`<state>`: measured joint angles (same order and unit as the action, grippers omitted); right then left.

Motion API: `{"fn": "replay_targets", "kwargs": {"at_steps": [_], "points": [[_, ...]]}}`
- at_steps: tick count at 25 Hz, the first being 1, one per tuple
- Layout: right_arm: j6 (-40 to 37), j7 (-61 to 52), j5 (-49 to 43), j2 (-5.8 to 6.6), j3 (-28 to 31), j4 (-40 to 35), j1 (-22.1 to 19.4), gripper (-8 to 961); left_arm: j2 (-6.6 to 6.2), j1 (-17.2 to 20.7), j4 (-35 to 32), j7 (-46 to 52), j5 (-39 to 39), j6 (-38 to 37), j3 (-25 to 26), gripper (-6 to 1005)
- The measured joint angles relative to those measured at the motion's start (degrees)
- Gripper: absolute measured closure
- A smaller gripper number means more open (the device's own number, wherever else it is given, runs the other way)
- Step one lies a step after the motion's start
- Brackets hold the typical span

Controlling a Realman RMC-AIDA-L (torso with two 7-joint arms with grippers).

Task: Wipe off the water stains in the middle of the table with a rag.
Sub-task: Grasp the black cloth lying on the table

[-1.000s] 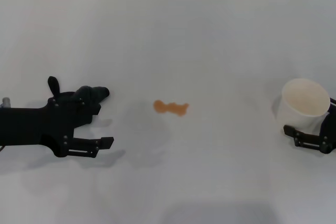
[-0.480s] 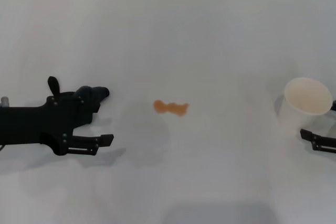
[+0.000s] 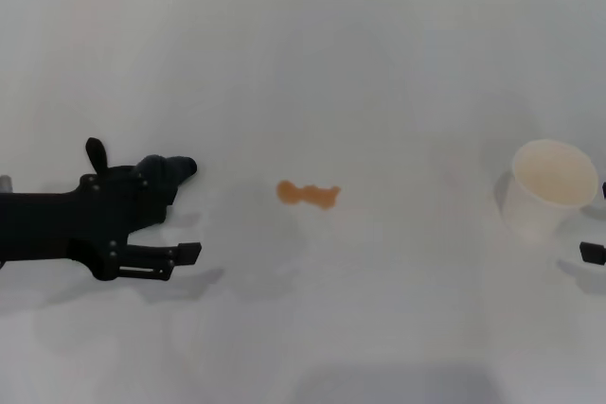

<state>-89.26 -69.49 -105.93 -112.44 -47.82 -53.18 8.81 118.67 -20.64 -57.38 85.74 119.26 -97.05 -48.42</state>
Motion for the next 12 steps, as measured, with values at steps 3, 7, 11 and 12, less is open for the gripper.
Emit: {"fn": "replay_targets", "kwargs": {"at_steps": [3,7,11,12], "points": [[-1.54,-4.20,-4.30,-0.38,-0.18,-4.05,1.33,78,-0.18,-0.13,-0.57,1.34,0.95,-0.35,-0.15,124],[-3.13,-7.57,-8.58,-1.03,-0.38,-7.84,3.01,78,-0.22,0.20,-2.18,2.67,1.58,-0.42,-0.16,124],[-4.88,-10.37,-11.30,-1.43,-0.42,-10.74,4.40,78,-0.58,0.25,-3.68,5.33,3.39,-0.43,-0.16,124],[-5.27,-10.82,-11.64,-1.45,-0.43,-11.17,4.65,78,-0.65,0.24,-3.83,5.82,3.76,-0.44,-0.15,124]]}}
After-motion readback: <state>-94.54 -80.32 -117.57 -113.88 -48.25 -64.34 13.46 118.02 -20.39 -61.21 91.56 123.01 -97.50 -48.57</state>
